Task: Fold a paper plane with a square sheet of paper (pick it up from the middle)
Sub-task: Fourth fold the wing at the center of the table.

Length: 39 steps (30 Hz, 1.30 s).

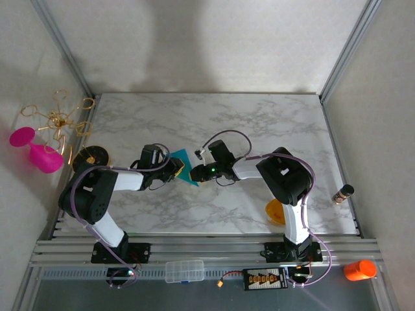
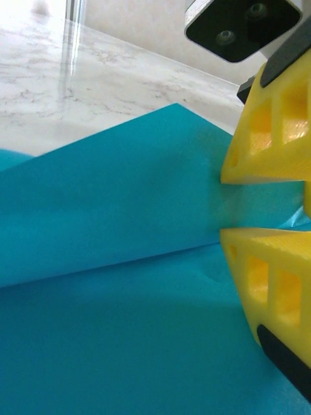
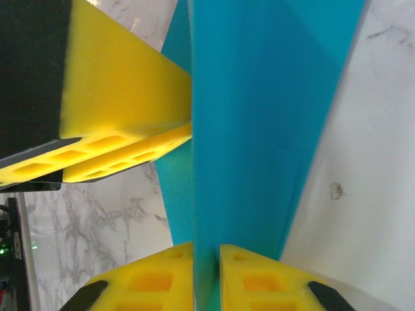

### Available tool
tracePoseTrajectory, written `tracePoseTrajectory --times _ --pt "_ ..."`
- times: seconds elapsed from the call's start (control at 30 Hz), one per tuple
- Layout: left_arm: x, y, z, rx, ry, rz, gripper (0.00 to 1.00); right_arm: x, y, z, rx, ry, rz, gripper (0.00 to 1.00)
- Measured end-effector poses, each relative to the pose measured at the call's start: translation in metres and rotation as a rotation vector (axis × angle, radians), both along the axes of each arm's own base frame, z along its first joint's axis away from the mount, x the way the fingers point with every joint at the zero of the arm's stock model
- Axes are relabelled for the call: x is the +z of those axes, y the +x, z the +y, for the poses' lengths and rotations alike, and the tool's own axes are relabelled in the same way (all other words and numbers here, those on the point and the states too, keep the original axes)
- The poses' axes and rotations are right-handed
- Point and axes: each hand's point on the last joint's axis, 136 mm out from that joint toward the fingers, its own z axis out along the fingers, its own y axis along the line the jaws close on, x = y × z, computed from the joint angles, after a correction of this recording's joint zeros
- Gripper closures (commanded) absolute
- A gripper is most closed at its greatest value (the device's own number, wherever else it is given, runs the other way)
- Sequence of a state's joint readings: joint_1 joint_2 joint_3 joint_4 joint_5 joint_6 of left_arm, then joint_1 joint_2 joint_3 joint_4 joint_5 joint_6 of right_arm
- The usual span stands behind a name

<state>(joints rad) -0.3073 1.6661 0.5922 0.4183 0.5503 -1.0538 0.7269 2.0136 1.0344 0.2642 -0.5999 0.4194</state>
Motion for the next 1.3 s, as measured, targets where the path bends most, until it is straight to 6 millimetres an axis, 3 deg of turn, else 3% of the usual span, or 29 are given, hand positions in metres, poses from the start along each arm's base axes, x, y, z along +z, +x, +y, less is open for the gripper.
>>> tracePoseTrajectory --times 0.47,1.0,1.3 --pt "-0.008 -0.004 0.006 0.001 0.051 0.016 0.77 -0.005 -0.002 0.001 0.012 -0.017 0.031 0.93" --pt "0.028 0.009 -0.004 -0.026 -0.021 -0.118 0.87 -0.005 0.001 -0.001 -0.015 -0.004 0.074 0.93" --pt "0.011 0.008 -0.008 -0.044 -0.032 -0.084 0.88 -0.004 0.001 -0.001 -0.016 0.002 0.075 0.89"
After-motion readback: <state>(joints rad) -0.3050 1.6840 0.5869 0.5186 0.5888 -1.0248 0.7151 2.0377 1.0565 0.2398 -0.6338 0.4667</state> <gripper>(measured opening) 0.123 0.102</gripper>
